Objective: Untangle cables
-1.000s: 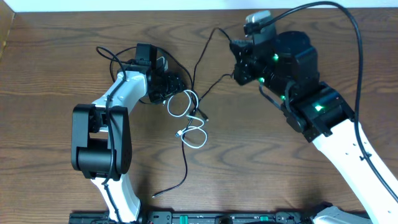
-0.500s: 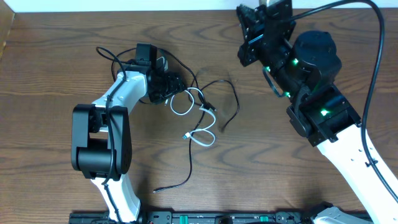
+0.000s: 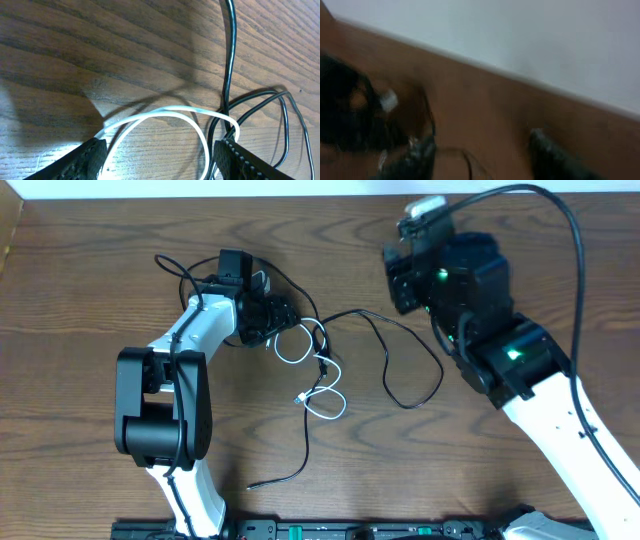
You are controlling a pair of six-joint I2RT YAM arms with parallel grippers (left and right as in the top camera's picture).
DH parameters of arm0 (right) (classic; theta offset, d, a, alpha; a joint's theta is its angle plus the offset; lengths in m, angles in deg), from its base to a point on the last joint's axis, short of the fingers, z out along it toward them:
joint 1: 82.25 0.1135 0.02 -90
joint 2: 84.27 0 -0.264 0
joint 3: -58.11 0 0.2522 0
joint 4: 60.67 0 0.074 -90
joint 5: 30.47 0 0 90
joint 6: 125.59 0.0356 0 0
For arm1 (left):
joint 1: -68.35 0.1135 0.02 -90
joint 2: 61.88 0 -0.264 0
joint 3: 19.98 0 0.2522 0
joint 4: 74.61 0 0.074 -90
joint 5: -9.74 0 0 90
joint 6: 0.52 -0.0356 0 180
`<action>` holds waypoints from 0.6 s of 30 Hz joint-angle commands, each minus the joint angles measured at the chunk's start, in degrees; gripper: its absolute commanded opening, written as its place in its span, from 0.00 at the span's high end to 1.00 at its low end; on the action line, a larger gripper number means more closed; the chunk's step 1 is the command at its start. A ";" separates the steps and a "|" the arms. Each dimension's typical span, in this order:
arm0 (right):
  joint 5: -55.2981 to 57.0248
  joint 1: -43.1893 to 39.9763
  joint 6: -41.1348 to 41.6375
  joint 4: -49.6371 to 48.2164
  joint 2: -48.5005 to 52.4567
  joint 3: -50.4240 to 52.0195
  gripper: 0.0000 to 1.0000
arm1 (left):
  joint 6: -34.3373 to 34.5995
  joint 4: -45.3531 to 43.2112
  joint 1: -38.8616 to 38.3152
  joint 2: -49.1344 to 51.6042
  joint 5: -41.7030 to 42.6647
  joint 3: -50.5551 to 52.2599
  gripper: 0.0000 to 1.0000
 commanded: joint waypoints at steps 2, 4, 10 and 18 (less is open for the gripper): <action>0.87 -3.08 9.16 6.86 3.26 -0.20 0.43 | -0.74 0.28 0.17 -1.29 0.09 0.52 0.27; -2.64 -5.07 15.63 12.70 5.14 -0.20 0.50 | -0.74 0.24 0.17 -1.29 0.09 0.52 0.27; -8.17 -7.96 22.32 24.41 11.32 -0.11 0.60 | -0.74 0.11 0.17 -1.29 0.09 0.52 0.27; -7.91 -8.79 22.34 35.87 18.32 -0.09 0.59 | -0.74 0.11 0.17 -1.29 0.09 0.52 0.27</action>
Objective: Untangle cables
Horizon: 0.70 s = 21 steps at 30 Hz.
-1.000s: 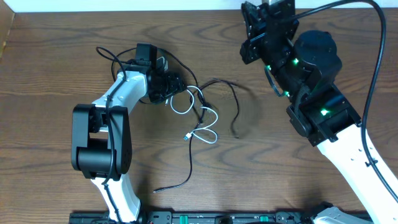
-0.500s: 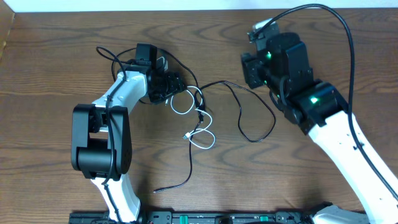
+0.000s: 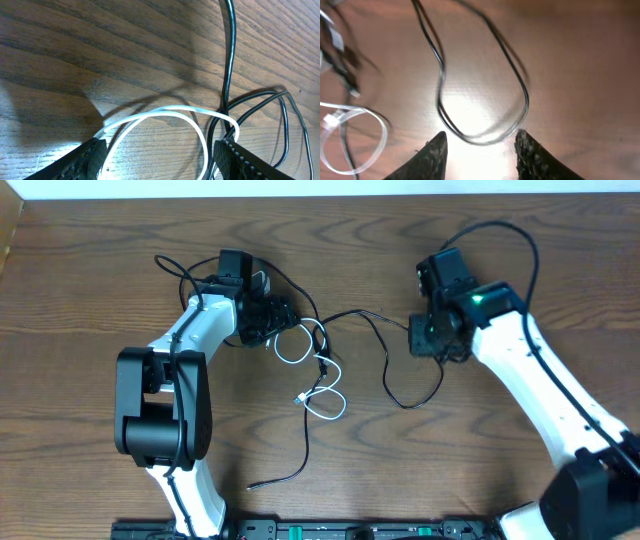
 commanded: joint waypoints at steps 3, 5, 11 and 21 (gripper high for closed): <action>-0.52 -2.38 1.49 2.47 3.82 0.17 0.58 | -0.74 0.15 0.17 -1.29 0.09 0.52 0.27; -5.53 -3.02 0.42 -0.52 5.33 0.76 0.58 | -0.74 0.15 0.17 -1.29 0.09 0.52 0.27; -14.75 -0.11 -4.46 -16.74 9.22 1.25 0.51 | -0.76 0.15 0.17 -1.29 0.07 0.52 0.27; -11.50 4.90 -19.78 -29.31 12.57 1.25 0.69 | -0.76 0.17 0.17 -1.27 0.07 0.52 0.27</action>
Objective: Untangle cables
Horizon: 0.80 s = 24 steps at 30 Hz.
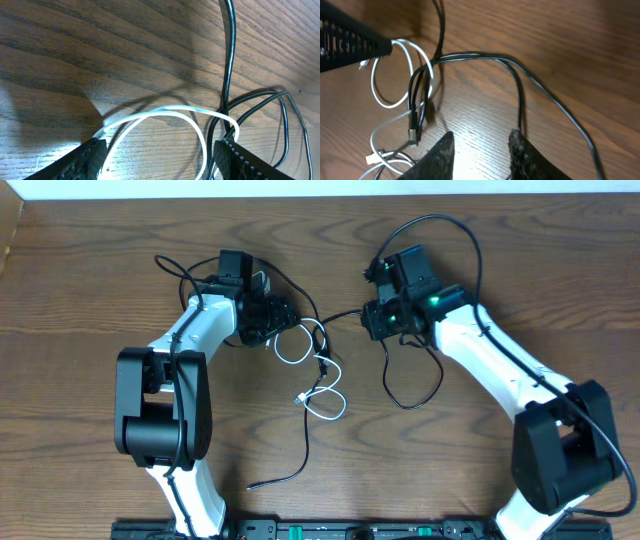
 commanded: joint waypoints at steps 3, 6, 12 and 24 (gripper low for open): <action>2.43 1.73 -6.32 -1.40 6.03 -0.31 0.69 | -0.76 0.17 0.17 -1.27 -0.02 0.52 0.27; 7.19 1.70 -6.29 -1.88 8.39 -0.31 0.69 | -0.76 0.17 0.17 -1.27 -0.35 0.57 0.27; 11.28 1.57 -6.29 -2.27 14.10 -0.33 0.70 | -0.76 0.15 0.17 -1.27 -0.33 0.63 0.27; 14.34 0.24 -6.29 4.00 5.01 -0.85 0.99 | -0.79 0.09 0.17 -1.27 -0.37 0.63 0.27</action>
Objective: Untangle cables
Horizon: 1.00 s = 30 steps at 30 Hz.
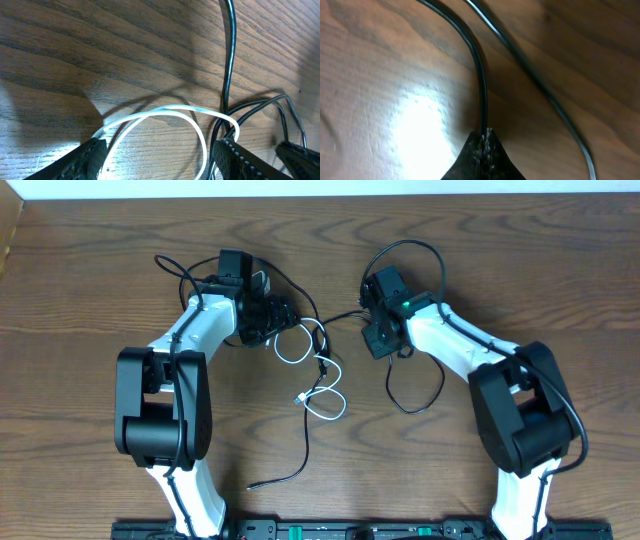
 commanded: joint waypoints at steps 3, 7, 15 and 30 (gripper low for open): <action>1.88 -0.90 -0.59 2.32 -12.00 -0.15 0.99 | -0.76 -0.11 0.17 -1.27 -0.35 0.63 0.27; 1.68 -0.83 -4.02 4.42 -16.35 -0.15 0.99 | -0.74 0.07 0.17 -1.86 -0.85 0.55 0.24; 8.13 -1.64 -4.87 11.72 -17.22 -0.15 0.99 | 4.00 5.07 -0.17 -6.58 -6.91 -1.95 0.21; 5.05 -4.39 2.49 12.59 -17.20 -0.13 0.99 | 8.98 6.01 -12.24 -4.50 -15.63 -8.85 0.21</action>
